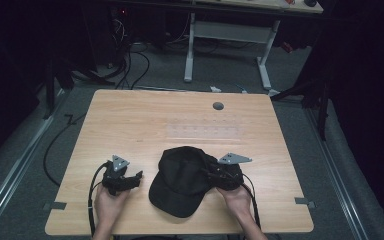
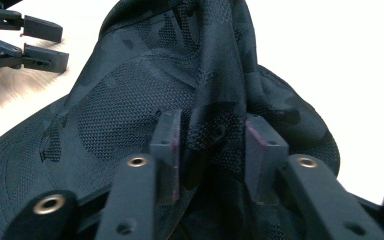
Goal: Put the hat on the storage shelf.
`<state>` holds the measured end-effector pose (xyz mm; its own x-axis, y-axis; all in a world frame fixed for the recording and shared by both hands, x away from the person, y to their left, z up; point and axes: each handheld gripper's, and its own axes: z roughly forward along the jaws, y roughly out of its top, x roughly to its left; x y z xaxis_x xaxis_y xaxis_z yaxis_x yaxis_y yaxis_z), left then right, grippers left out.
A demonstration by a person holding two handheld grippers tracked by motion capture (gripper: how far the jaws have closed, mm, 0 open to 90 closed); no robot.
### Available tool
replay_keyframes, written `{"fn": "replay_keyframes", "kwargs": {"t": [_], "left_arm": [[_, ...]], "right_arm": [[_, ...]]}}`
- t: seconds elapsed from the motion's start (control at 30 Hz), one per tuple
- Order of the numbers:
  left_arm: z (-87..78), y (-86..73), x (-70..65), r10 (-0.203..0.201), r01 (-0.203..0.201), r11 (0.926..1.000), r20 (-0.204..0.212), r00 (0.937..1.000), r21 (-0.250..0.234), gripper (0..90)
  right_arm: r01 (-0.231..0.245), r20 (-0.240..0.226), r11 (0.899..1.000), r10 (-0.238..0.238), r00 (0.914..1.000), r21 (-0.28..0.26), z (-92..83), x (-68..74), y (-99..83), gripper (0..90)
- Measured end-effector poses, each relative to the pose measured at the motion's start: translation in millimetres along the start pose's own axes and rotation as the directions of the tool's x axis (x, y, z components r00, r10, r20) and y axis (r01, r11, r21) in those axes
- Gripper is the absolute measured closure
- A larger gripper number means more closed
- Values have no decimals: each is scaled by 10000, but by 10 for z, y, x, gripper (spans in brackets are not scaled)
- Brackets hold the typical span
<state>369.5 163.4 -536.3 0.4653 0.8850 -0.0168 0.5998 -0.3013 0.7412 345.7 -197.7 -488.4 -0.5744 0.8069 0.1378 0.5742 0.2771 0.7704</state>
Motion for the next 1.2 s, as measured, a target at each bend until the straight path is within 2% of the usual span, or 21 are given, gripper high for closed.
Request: {"fn": "replay_keyframes", "kwargs": {"t": [0.03, 0.13, 0.47, 0.83, 1.2], "left_arm": [[0, 0, 0, -2, 2, 10000, 1, 10000, -2, 280], [0, 0, -1, 0, 0, 10000, -4, 10000, 1, 279], [0, 0, -1, 3, -3, 10000, -3, 10000, 1, 278], [1, 0, -1, -11, 11, 10000, -2, 10000, -10, 278], [-1, -1, -8, 3, -3, 10000, -7, 10000, 14, 271]], "right_arm": [[-68, -99, 10000, 68, 9999, -3, 8, -15, -4, 709], [-222, -183, 9998, 222, 9996, 21, 17, -28, -6, 751], [-809, -402, 9967, 811, 9959, 72, 17, -73, 0, 824], [-701, -776, 9969, 671, 9947, -363, -41, -82, 11, 845], [-632, -901, 9926, 539, 9945, -1032, -225, -129, 80, 849]]}}
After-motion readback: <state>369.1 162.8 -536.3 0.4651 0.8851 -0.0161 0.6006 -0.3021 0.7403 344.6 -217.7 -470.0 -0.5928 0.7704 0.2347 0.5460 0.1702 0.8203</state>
